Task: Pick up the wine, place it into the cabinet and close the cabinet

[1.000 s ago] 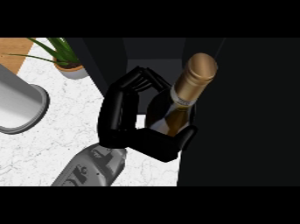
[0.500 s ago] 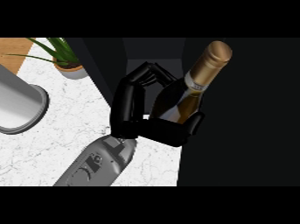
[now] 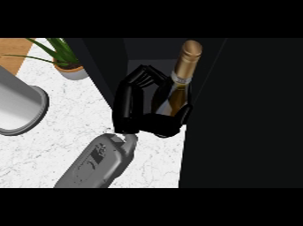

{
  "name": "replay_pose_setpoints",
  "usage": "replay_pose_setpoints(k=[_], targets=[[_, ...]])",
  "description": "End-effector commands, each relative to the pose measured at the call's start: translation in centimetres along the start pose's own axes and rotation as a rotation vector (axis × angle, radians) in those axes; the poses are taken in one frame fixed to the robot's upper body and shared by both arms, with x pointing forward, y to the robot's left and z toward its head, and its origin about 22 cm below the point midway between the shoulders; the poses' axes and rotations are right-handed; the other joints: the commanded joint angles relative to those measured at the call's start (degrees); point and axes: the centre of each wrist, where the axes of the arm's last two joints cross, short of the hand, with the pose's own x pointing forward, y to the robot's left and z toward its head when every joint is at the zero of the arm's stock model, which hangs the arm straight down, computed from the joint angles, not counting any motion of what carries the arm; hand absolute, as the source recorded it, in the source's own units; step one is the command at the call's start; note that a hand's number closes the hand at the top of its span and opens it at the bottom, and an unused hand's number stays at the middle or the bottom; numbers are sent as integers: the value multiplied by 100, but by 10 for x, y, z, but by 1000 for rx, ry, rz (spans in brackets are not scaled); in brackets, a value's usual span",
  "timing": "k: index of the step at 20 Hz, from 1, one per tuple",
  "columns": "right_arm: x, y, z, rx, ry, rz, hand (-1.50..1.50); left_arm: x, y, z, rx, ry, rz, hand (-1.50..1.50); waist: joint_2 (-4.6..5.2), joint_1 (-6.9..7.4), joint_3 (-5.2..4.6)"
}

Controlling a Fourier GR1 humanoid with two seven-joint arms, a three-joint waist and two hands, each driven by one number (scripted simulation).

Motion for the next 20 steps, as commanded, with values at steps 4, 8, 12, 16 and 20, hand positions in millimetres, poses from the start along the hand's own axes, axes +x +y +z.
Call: replay_pose_setpoints(k=[4, 8, 12, 16, 20], targets=[[19, 2, 28, 28, -52, -45, -150, -33, 14, -2, 17, 3, -67, 150, -2, -2, 2], [19, 2, 32, 3, -60, -57, -150, -49, 10, 7, 24, -10, -162, 150, -4, -26, 2], [11, 4, 26, 34, -45, -56, -150, -54, 11, 0, 52, -30, -162, 150, 6, -33, 0], [10, -6, 29, 20, -49, -51, -150, -65, 25, 9, 56, -51, -183, 150, 0, -4, 2], [16, -3, 18, 33, -37, -44, -150, -56, 33, -21, 86, -30, -146, 150, -1, 19, -1]])
